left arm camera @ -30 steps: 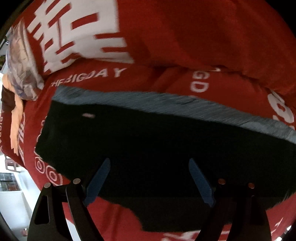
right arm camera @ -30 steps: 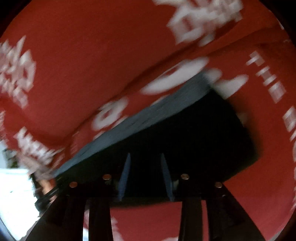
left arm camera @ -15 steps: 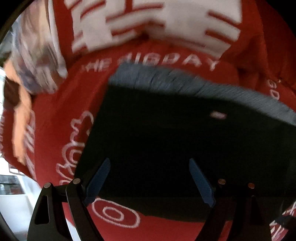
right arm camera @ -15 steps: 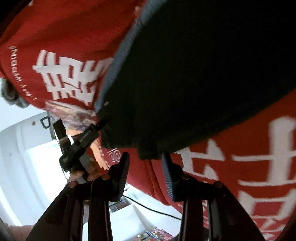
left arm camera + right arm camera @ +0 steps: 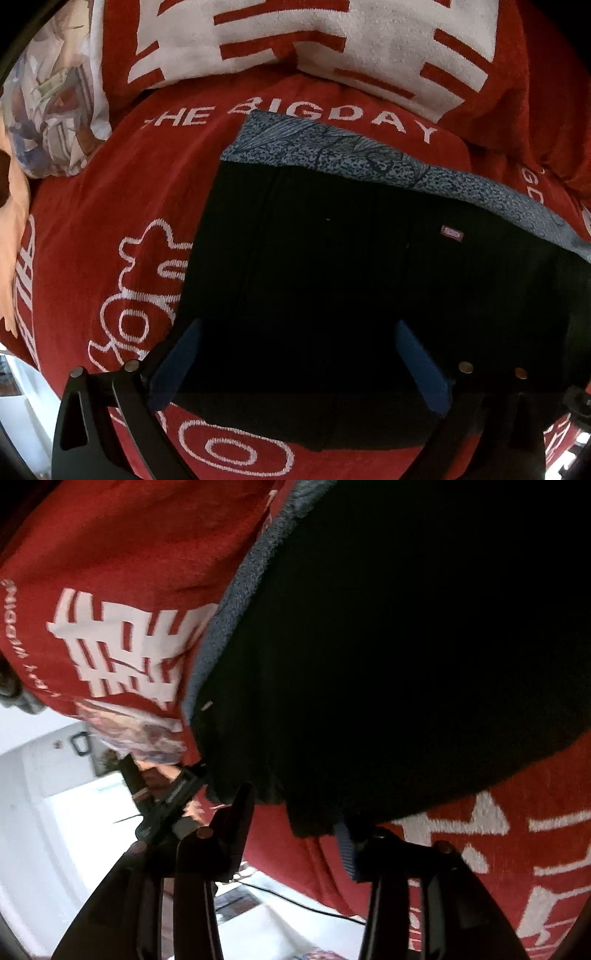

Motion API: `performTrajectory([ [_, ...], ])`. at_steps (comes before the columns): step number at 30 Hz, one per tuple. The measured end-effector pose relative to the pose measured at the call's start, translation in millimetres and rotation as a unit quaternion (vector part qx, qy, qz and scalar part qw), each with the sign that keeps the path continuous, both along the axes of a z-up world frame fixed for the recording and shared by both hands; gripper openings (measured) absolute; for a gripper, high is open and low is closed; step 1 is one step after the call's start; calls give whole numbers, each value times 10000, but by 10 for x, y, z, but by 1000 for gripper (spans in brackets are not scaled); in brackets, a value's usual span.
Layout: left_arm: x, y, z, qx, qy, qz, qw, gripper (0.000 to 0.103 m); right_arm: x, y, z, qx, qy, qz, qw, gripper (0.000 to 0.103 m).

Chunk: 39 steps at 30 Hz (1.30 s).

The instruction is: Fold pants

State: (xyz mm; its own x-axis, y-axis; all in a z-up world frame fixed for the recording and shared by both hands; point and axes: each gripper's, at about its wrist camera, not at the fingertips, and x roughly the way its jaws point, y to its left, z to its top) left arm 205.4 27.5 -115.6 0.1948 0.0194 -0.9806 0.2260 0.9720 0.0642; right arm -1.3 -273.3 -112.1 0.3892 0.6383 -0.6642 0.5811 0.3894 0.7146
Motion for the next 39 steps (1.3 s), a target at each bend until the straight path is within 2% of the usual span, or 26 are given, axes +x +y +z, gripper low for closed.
performTrajectory([
  [2, -2, 5, 3, -21, -34, -23, 10000, 103, -90, 27, 92, -252, -71, -17, 9997, 9],
  [4, -20, -16, 19, 24, -69, -54, 10000, 103, -217, 81, 41, -392, 100, -30, 9992, 9],
  [7, -71, -75, 96, 172, -45, -96, 9998, 103, -448, 59, -85, -119, 306, -238, 9992, 9],
  [9, -160, -126, 197, 8, -4, -237, 9997, 103, -460, 13, -2, -230, 323, -23, 9992, 10],
  [11, -307, -234, 351, -192, -37, -466, 9987, 103, -467, -96, 196, -713, 395, 327, 9961, 13],
  [13, -476, -415, 459, -346, -32, -706, 9969, 103, -457, -233, 424, -1270, 270, 514, 9902, 21],
  [16, -732, -898, 527, -643, 120, -1139, 9913, 103, -361, -405, 657, -2022, 131, 642, 9771, 22],
  [18, -892, -1226, 457, -763, 264, -1378, 9872, 103, -265, -565, 680, -2439, 209, 660, 9673, 22],
  [20, -1072, -1589, 309, -669, 365, -1537, 9852, 103, -209, -659, 618, -2643, 277, 660, 9618, 22],
  [23, -1200, -1813, 67, -284, 510, -1605, 9853, 103, -223, -740, 417, -2786, 523, 809, 9556, 22],
  [26, -1174, -1727, 77, -466, 573, -1382, 9876, 103, -333, -828, 393, -2643, 357, 729, 9610, 21],
  [32, -1087, -1561, 272, -113, 458, -1377, 9894, 103, -422, -799, 488, -2575, 537, 885, 9607, 23],
  [35, -952, -1386, 437, -71, 195, -1210, 9924, 103, -356, -686, 591, -2480, 360, 1072, 9621, 36],
  [36, -892, -1324, 475, -72, 136, -1130, 9935, 103, -315, -644, 622, -2500, 304, 1145, 9610, 45],
  [39, -618, -1039, 612, 61, -181, -825, 9964, 103, -136, -508, 711, -2518, 111, 1357, 9581, 46],
])
